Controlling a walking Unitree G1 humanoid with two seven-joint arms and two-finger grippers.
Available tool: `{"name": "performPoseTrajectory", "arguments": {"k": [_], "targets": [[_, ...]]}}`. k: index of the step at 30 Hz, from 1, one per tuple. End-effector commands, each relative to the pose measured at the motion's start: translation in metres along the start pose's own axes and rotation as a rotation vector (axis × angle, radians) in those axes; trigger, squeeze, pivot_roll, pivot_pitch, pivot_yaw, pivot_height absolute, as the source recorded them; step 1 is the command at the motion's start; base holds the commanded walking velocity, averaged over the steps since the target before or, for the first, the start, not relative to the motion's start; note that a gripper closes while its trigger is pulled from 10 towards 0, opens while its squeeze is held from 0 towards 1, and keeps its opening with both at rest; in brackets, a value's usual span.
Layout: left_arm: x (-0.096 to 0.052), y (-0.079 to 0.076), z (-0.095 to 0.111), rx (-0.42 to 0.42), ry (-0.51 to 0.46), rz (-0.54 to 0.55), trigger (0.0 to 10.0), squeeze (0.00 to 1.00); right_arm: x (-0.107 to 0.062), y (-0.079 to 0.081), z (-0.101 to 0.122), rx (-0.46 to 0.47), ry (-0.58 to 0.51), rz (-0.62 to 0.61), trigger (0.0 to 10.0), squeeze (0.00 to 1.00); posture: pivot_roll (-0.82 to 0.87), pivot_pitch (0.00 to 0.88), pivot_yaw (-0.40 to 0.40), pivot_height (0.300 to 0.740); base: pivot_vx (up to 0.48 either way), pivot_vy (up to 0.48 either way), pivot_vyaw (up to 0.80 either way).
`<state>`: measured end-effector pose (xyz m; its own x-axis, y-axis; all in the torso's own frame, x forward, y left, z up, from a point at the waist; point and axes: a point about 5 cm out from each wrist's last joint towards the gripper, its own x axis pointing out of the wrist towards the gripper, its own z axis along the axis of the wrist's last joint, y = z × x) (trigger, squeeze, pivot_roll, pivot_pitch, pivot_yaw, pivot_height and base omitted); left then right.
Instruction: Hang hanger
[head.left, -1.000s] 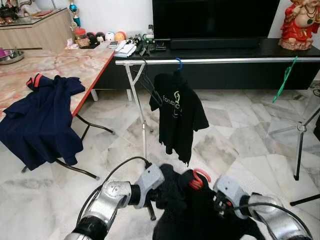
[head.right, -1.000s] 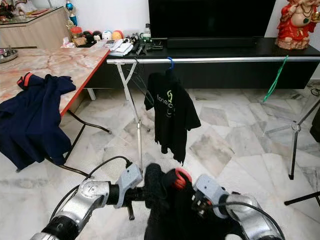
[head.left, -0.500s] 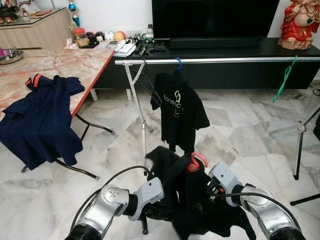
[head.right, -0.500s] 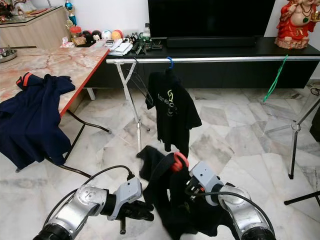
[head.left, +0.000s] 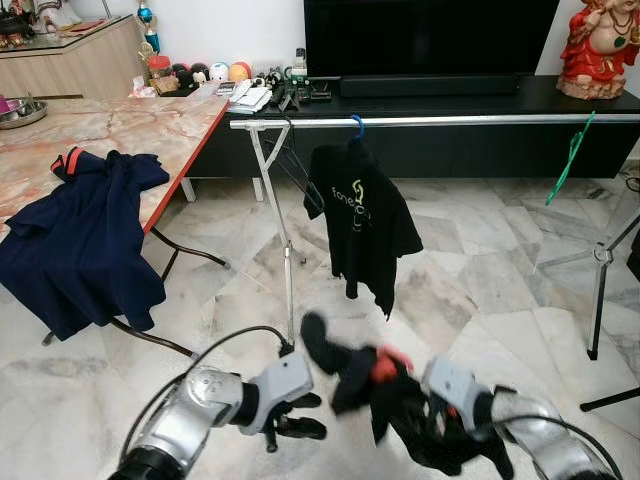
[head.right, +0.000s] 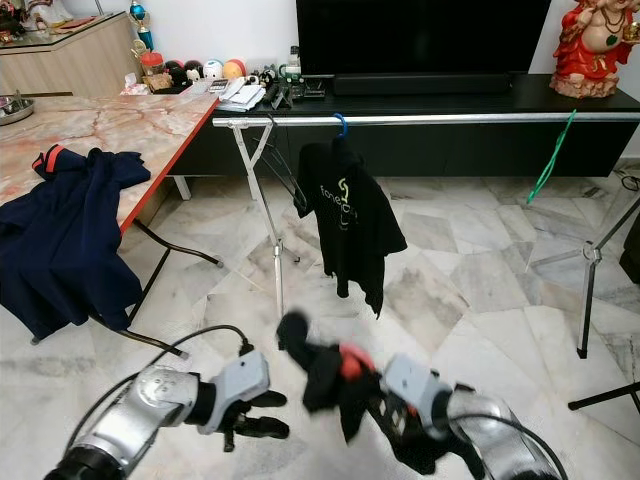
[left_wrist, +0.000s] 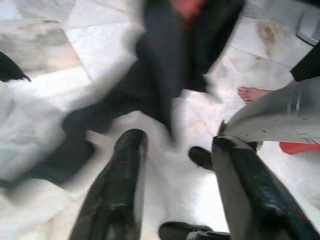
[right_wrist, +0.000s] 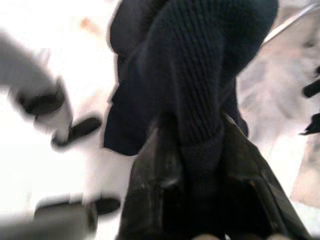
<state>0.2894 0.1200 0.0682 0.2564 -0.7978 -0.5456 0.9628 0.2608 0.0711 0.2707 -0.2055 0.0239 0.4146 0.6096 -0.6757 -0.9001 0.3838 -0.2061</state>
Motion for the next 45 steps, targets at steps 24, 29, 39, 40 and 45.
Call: {"name": "performPoseTrajectory", "arguments": {"k": [24,29,39,40,45], "targets": [[0.026,-0.018,-0.011,0.013,0.047,-0.091,10.0,0.0,-0.003,0.015,0.024,-0.08,-0.226,0.27,0.0,0.0,-0.04,0.014,0.028,0.74,0.0,0.0,0.0],[0.031,-0.019,-0.009,0.002,0.031,-0.094,10.0,0.0,-0.001,0.014,0.03,-0.074,-0.269,0.271,0.0,0.0,-0.04,0.017,0.028,0.74,0.0,0.0,0.0],[0.038,-0.018,-0.008,-0.04,-0.013,-0.092,10.0,0.0,0.007,0.019,0.034,-0.065,-0.279,0.307,0.0,0.0,-0.04,0.024,0.026,0.74,0.0,0.0,0.0],[0.038,-0.018,-0.007,-0.049,-0.024,-0.095,10.0,0.0,0.008,0.019,0.034,-0.06,-0.282,0.305,0.0,0.0,-0.04,0.024,0.026,0.74,0.0,0.0,0.0],[0.04,-0.018,-0.001,-0.149,-0.131,-0.112,10.0,0.0,0.012,0.02,0.04,-0.033,-0.323,0.319,0.0,0.0,-0.04,0.027,0.024,0.74,0.0,0.0,0.0]]}}
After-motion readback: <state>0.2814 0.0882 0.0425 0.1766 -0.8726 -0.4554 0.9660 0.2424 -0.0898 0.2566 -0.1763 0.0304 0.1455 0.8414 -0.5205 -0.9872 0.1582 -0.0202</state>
